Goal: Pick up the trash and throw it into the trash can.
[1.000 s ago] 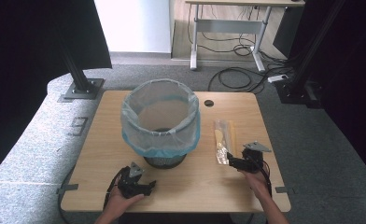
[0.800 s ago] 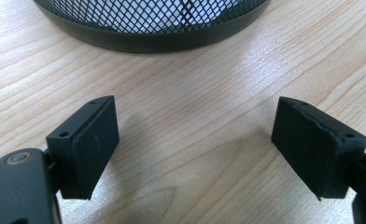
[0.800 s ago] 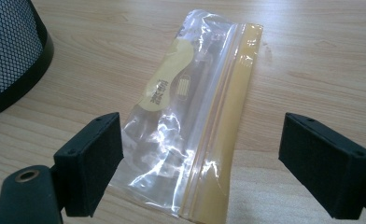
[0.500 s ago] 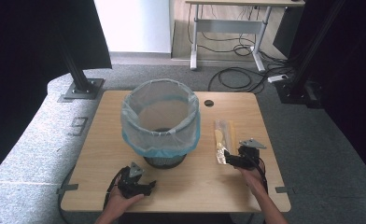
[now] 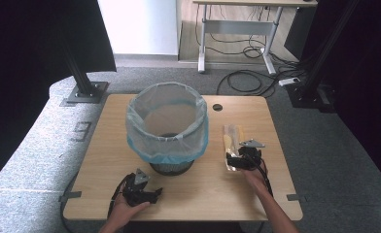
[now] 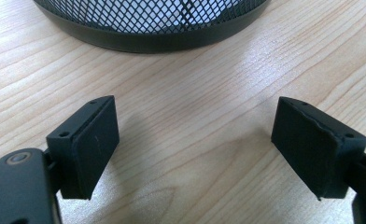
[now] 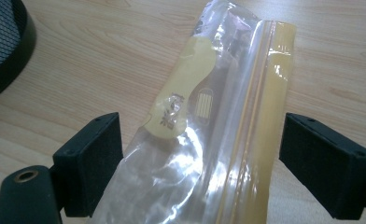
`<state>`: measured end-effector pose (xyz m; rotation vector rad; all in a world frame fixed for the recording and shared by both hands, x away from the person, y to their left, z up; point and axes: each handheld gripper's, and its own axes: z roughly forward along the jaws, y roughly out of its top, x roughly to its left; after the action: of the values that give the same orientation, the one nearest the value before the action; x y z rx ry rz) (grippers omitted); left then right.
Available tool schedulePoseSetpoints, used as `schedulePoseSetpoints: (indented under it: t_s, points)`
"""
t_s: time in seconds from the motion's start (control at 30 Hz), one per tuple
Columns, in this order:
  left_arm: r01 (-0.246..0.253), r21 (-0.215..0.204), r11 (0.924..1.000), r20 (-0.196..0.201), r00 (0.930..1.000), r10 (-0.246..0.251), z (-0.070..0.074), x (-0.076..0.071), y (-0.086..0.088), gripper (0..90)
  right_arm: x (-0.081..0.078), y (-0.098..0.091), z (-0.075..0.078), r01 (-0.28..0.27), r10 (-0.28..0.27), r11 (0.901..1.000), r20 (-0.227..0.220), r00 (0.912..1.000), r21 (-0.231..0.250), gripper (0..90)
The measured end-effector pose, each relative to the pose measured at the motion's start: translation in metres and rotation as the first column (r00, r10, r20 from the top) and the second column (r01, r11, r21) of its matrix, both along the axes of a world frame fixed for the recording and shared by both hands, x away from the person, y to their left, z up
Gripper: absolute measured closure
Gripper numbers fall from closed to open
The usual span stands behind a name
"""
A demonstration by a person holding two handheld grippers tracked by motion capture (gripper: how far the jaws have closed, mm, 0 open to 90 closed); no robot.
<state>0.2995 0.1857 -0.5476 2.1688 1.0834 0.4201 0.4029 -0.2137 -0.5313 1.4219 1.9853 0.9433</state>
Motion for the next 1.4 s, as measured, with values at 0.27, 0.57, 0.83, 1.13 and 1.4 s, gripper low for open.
schedulePoseSetpoints:
  t_s: [0.27,0.57,0.83,1.13,1.4]
  points:
    - [0.000,0.000,1.0000,0.000,1.0000,0.000,0.000,0.000,0.000,14.8,0.022,0.001,-0.014,0.036,-0.037,0.9992,-0.048,0.9982,-0.016,12.3]
    - [0.000,0.000,1.0000,0.000,1.0000,0.000,0.000,0.000,0.000,14.8,0.027,0.002,-0.020,0.050,-0.052,0.9982,-0.054,0.9972,-0.032,12.3]
    - [0.000,0.000,1.0000,0.000,1.0000,0.000,0.000,0.000,0.000,14.8,0.029,-0.004,-0.021,0.059,-0.059,0.9982,-0.080,0.9951,-0.008,20.2]
    - [0.000,0.000,1.0000,0.000,1.0000,0.000,0.000,0.000,0.000,14.8,0.025,-0.016,-0.018,0.047,-0.047,0.9989,-0.062,0.9970,0.002,56.9]
    - [0.000,0.000,1.0000,0.000,1.0000,0.000,0.000,0.000,0.000,14.8,0.025,-0.020,-0.014,-0.004,0.005,0.9999,-0.063,0.9980,0.014,84.2]
